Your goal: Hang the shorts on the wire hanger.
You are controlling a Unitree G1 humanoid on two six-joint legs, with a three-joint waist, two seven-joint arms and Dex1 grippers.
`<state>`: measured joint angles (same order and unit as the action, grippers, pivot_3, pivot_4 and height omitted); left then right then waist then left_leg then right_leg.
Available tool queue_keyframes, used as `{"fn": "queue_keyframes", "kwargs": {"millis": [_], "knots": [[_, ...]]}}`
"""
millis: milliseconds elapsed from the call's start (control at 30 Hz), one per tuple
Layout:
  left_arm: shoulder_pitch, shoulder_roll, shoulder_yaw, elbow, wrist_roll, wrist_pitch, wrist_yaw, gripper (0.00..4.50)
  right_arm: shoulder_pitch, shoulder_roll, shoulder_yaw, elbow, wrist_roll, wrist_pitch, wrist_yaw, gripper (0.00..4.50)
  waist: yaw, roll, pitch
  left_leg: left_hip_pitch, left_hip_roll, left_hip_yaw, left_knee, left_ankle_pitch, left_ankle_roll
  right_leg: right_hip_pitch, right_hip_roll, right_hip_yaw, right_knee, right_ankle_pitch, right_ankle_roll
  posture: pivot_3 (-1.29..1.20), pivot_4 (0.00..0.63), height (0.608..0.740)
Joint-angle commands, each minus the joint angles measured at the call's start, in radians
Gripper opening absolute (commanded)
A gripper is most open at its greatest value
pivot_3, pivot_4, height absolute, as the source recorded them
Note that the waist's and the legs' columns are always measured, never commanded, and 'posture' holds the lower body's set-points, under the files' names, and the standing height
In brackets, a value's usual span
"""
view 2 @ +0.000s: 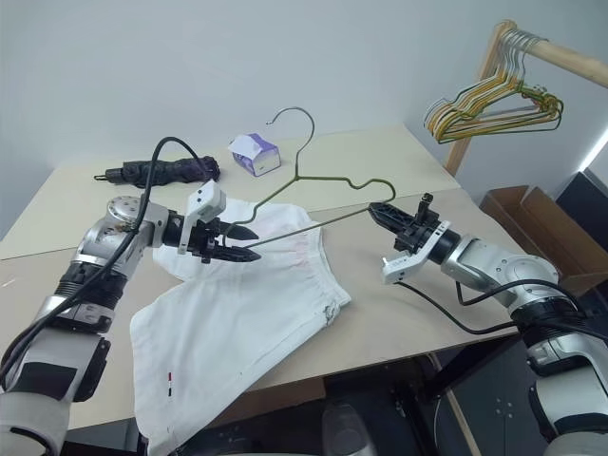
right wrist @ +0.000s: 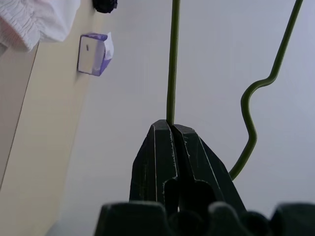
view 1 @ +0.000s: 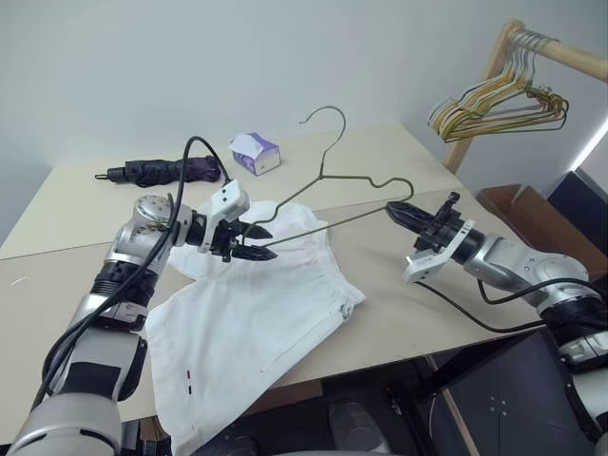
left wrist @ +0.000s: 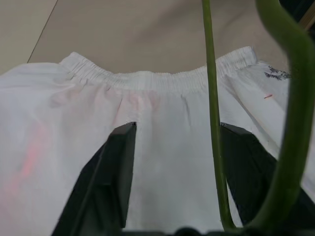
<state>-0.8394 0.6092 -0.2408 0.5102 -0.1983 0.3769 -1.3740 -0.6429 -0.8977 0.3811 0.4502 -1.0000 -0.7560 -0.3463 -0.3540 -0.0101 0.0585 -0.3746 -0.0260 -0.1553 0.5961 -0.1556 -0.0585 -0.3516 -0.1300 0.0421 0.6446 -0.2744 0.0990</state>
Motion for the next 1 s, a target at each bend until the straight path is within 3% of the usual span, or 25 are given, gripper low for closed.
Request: {"fn": "queue_keyframes", "kwargs": {"millis": [33,167,367,533,600,700,833,933,1000], "knots": [[-0.031,-0.001,0.019,-0.004,0.003,-0.011,-0.01,1.33,-0.02,0.0,-0.028,-0.033,0.027,-0.005,0.002,0.0,-0.001,0.0,0.0,0.0,0.0,0.0,0.0,0.0,0.0,0.0,0.0,0.0,0.0,0.0,0.0,-0.28,0.0,0.74],[-0.028,-0.001,0.023,-0.006,0.007,-0.01,-0.017,0.06,-0.026,0.005,-0.031,-0.029,0.032,-0.004,0.005,0.0,-0.011,0.0,0.0,0.0,0.0,0.0,0.0,0.0,0.0,0.0,0.0,0.0,0.0,0.0,0.0,-0.28,0.0,0.74],[-0.019,0.014,0.035,-0.025,-0.001,-0.001,-0.032,0.06,-0.021,-0.002,-0.032,-0.036,0.062,-0.037,0.037,0.0,-0.023,0.0,0.0,0.0,0.0,0.0,0.0,0.0,0.0,0.0,0.0,0.0,0.0,0.0,0.0,-0.28,0.0,0.74],[-0.007,0.049,0.042,-0.01,0.028,-0.043,-0.017,0.0,0.009,-0.027,-0.03,-0.085,0.216,-0.143,0.184,1.35,-0.025,0.0,0.0,0.0,0.0,0.0,0.0,0.0,0.0,0.0,0.0,0.0,0.0,0.0,0.0,-0.28,0.0,0.74],[-0.005,0.066,0.043,-0.003,0.041,-0.066,-0.015,0.0,0.024,-0.037,-0.031,-0.11,0.294,-0.177,0.257,2.1,-0.024,0.0,0.0,0.0,0.0,0.0,0.0,0.0,0.0,0.0,0.0,0.0,0.0,0.0,0.0,-0.27,0.0,0.74],[-0.005,0.094,0.029,0.008,0.088,-0.152,0.0,0.0,0.082,-0.069,-0.012,-0.202,0.611,-0.121,0.517,3.18,-0.022,-0.001,0.001,0.0,0.0,0.0,0.001,0.0,0.0,0.001,0.0,0.0,0.0,0.0,0.001,-0.26,0.0,0.74],[0.026,0.144,-0.005,0.008,0.166,-0.38,-0.024,0.0,0.171,-0.133,-0.045,-0.472,1.211,0.307,0.946,4.46,-0.017,-0.002,0.001,0.0,0.001,0.0,0.001,0.0,0.0,0.002,0.0,0.0,-0.001,0.001,0.001,-0.25,0.0,0.74],[0.039,0.159,0.002,-0.013,0.147,-0.419,-0.085,0.0,0.126,-0.189,-0.095,-0.563,1.493,0.66,1.194,4.46,-0.01,-0.002,0.001,-0.001,0.001,0.0,0.002,0.0,0.0,0.002,0.0,0.0,-0.001,0.002,0.003,-0.25,0.0,0.74],[0.043,0.162,0.003,-0.027,0.142,-0.43,-0.107,0.0,0.083,-0.207,-0.104,-0.585,1.523,0.803,1.277,4.46,-0.004,-0.002,0.001,-0.001,0.001,0.0,0.003,0.0,0.0,0.001,0.0,-0.001,-0.001,0.002,0.003,-0.25,0.0,0.74]]}}
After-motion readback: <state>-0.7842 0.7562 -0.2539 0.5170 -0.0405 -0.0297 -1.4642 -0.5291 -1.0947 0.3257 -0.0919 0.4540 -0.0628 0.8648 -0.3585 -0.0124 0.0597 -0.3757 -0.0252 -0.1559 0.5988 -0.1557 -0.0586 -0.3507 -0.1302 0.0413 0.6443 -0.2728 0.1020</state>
